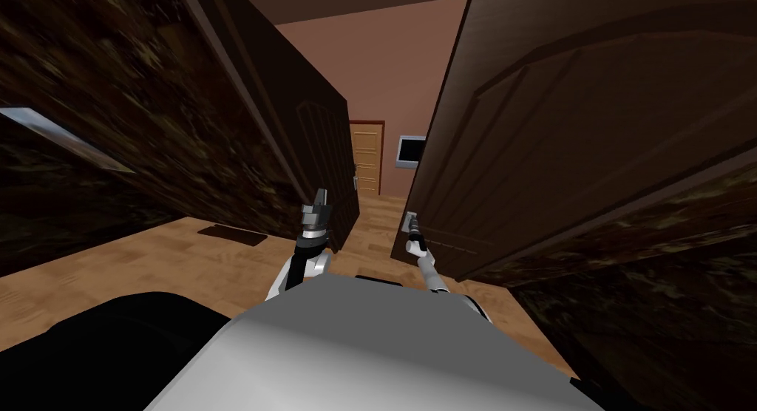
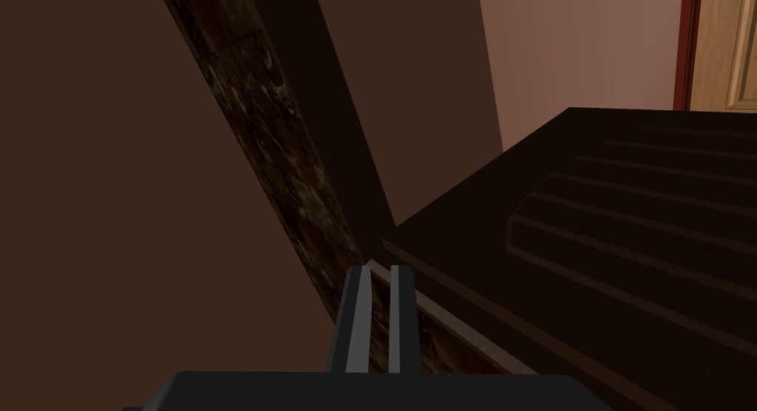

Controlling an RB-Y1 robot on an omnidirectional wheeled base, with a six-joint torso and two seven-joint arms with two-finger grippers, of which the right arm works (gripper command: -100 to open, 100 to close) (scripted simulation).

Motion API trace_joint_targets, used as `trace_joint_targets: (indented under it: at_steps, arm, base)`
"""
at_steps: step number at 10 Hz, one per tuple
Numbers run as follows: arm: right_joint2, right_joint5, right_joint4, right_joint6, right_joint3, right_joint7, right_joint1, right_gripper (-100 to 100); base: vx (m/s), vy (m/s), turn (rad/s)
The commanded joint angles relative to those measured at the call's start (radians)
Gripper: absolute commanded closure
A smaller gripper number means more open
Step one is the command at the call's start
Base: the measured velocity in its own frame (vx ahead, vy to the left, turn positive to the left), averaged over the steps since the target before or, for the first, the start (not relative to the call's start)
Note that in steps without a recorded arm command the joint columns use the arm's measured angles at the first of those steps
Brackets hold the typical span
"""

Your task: Push the door open

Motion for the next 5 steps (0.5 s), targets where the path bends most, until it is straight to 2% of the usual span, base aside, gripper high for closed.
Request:
trace_joint_targets:
  at_steps: [1, 5]
  arm:
    - [-0.022, -0.007, 0.003, -0.008, -0.029, 0.008, -0.012, 100]
    - [-0.048, -0.021, 0.005, -0.012, -0.07, 0.02, -0.01, 100]
  base:
    - [0.176, 0.064, -0.025]
    - [0.186, 0.078, -0.057]
